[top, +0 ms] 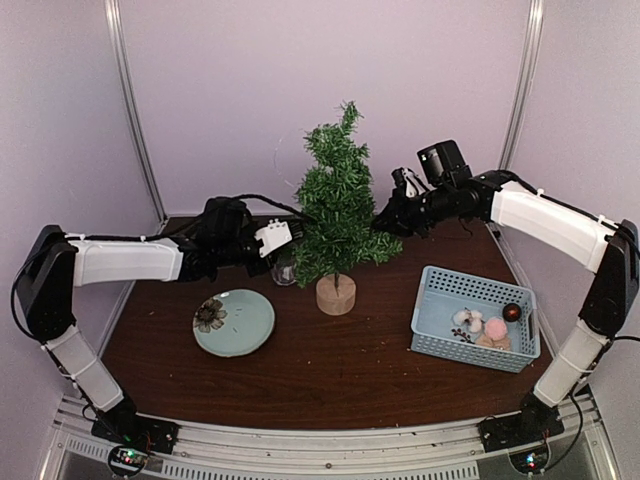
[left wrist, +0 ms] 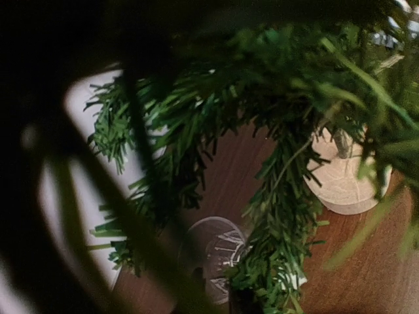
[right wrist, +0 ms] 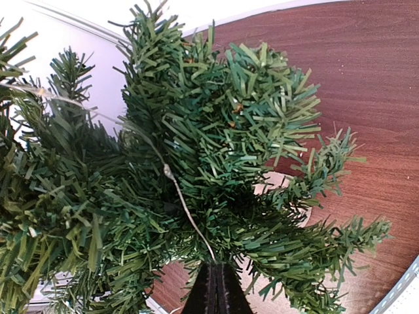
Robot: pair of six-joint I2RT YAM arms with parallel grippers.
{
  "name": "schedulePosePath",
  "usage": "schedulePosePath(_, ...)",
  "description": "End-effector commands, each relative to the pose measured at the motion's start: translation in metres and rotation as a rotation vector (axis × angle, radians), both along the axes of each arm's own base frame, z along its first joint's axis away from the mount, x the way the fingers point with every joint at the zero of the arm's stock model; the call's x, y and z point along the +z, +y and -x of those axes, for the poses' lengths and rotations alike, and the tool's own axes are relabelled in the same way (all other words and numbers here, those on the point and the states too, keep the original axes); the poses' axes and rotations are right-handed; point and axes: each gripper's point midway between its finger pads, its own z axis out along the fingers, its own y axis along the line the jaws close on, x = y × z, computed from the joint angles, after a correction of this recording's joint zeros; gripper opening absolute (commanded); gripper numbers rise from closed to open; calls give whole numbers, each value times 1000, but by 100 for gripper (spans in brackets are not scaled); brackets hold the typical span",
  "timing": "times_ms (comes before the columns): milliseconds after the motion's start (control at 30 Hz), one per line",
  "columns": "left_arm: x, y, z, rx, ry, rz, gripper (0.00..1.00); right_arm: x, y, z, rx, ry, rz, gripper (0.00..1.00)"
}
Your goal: Decorate the small christmas tree
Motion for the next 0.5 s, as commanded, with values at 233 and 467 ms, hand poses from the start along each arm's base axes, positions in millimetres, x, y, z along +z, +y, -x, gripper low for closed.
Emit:
schedulePosePath(233,43,18,14,41,-23,66,30,7,-4,-5,6,-26,1,8)
schedulePosePath(467,59,46,35,131,20,102,54,21,-7,-1,11,-61,-14,27)
